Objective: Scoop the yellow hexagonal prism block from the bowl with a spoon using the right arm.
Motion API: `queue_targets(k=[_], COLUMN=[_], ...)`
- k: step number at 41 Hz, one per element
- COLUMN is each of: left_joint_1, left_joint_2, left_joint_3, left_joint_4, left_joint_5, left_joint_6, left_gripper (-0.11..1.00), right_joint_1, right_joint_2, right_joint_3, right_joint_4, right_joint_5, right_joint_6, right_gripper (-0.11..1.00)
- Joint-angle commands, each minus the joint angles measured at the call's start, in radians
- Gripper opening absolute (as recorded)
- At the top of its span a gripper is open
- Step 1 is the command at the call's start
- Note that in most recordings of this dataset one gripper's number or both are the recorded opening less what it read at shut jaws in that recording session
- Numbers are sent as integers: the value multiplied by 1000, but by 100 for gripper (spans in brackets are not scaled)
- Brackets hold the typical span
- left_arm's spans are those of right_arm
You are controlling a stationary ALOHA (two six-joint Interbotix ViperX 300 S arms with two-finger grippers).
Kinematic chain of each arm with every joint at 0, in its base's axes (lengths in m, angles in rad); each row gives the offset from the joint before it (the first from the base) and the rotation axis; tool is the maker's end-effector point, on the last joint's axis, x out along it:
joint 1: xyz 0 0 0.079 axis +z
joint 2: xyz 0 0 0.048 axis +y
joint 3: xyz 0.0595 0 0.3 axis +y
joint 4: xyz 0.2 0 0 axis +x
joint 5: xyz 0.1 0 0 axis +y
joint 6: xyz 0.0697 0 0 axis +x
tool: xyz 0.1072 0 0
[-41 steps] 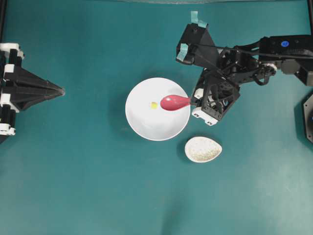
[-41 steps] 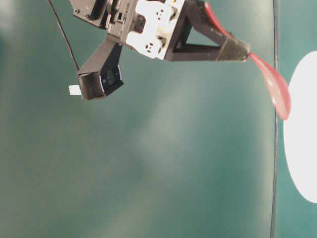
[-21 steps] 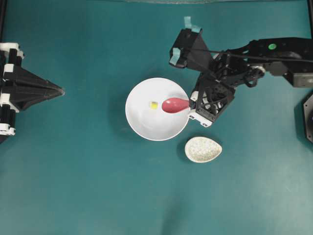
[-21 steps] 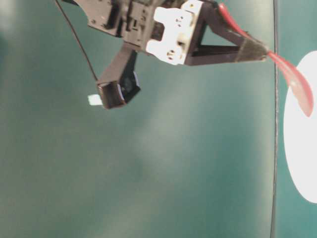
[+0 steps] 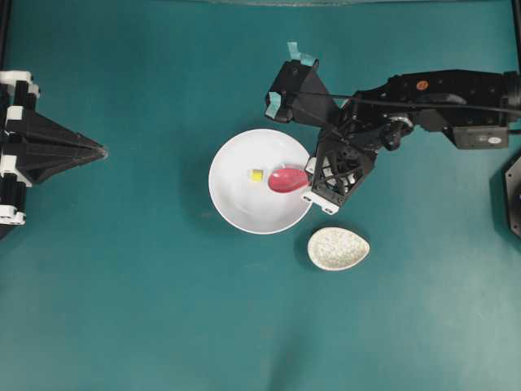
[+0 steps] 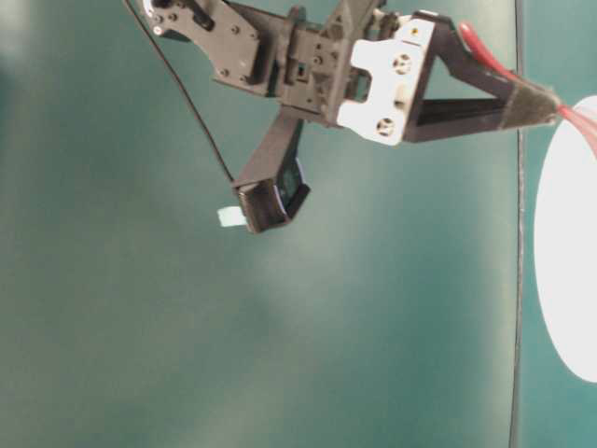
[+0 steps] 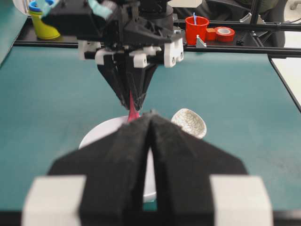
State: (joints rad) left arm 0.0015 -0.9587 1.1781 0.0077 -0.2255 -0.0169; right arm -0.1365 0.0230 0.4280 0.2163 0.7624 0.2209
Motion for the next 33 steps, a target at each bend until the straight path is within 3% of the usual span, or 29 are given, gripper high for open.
queue_targets(k=[1, 33], left_joint_1=[0, 0], left_joint_2=[8, 8], left_joint_3=[-25, -23], left_joint_4=[3, 3], left_joint_5=[-9, -9], left_joint_6=[-2, -2], left_gripper=[-1, -1], right_joint_1=[-2, -12], right_joint_2=[-2, 81], right_joint_3=[-25, -92], right_joint_4=[-2, -41], right_joint_5=[-8, -101], right_joint_6=[-3, -8], right_gripper=[23, 23])
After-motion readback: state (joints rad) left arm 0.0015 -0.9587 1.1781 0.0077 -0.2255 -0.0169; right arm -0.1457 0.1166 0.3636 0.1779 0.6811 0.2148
